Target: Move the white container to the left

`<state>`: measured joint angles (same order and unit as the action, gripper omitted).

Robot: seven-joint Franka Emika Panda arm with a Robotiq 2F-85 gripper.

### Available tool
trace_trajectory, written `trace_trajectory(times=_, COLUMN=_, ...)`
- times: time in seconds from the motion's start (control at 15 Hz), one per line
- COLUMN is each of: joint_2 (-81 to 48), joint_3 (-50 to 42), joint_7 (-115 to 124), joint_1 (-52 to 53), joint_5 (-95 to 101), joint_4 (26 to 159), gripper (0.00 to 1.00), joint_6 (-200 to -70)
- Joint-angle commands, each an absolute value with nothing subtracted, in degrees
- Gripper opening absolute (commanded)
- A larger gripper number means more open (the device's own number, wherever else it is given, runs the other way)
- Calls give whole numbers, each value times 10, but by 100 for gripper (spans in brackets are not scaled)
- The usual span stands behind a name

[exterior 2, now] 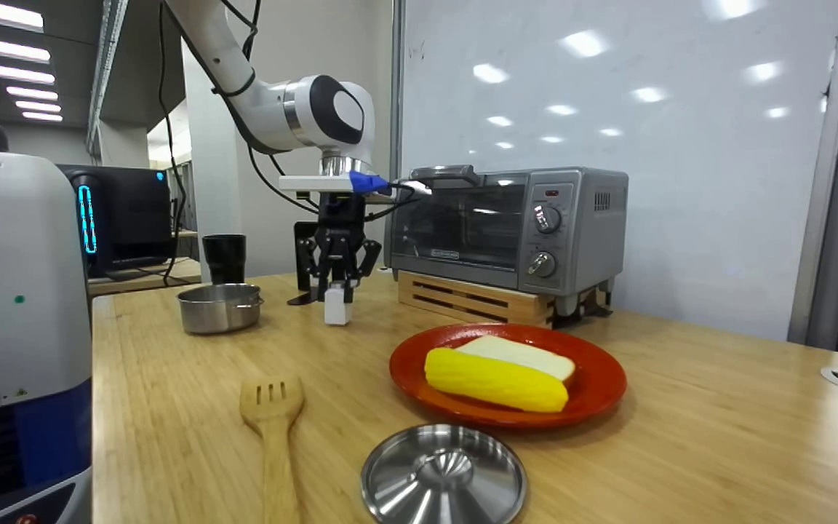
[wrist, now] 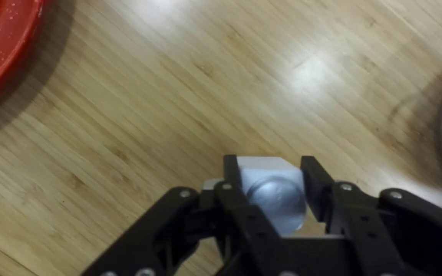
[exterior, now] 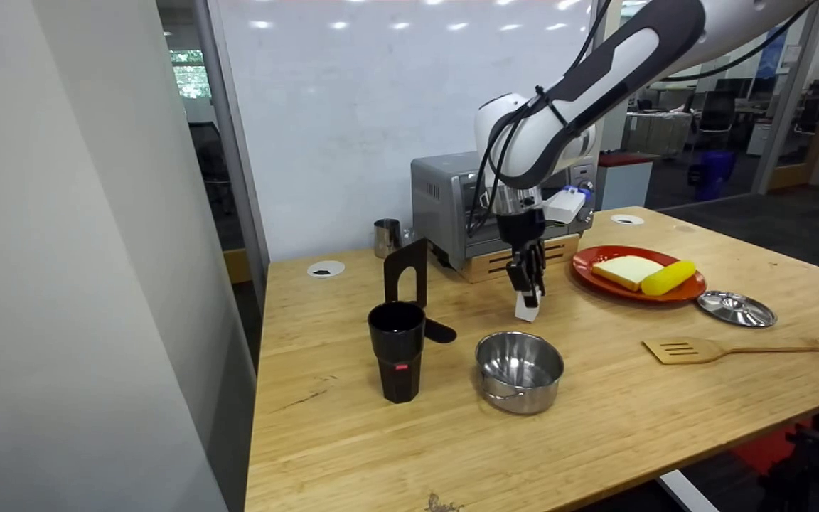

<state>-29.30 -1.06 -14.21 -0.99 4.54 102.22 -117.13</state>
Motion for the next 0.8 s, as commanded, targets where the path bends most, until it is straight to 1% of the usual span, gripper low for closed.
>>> trace_trajectory(times=0.0, joint_2=-298, joint_3=-6, joint_7=-137, joint_1=-11, joint_5=59, joint_4=1010, gripper=77, joint_6=-1153)
trace_trajectory(times=0.2, joint_2=-285, joint_3=-4, joint_7=-133, joint_1=-5, joint_5=65, joint_4=1026, gripper=97, joint_6=-1156)
trace_trajectory(times=0.27, joint_2=-281, joint_3=-4, joint_7=-132, joint_1=-3, joint_5=68, joint_4=1030, gripper=100, joint_6=-1156)
trace_trajectory(times=0.73, joint_2=-205, joint_3=-1, joint_7=-123, joint_1=14, joint_5=102, joint_4=1093, gripper=100, joint_6=-1154)
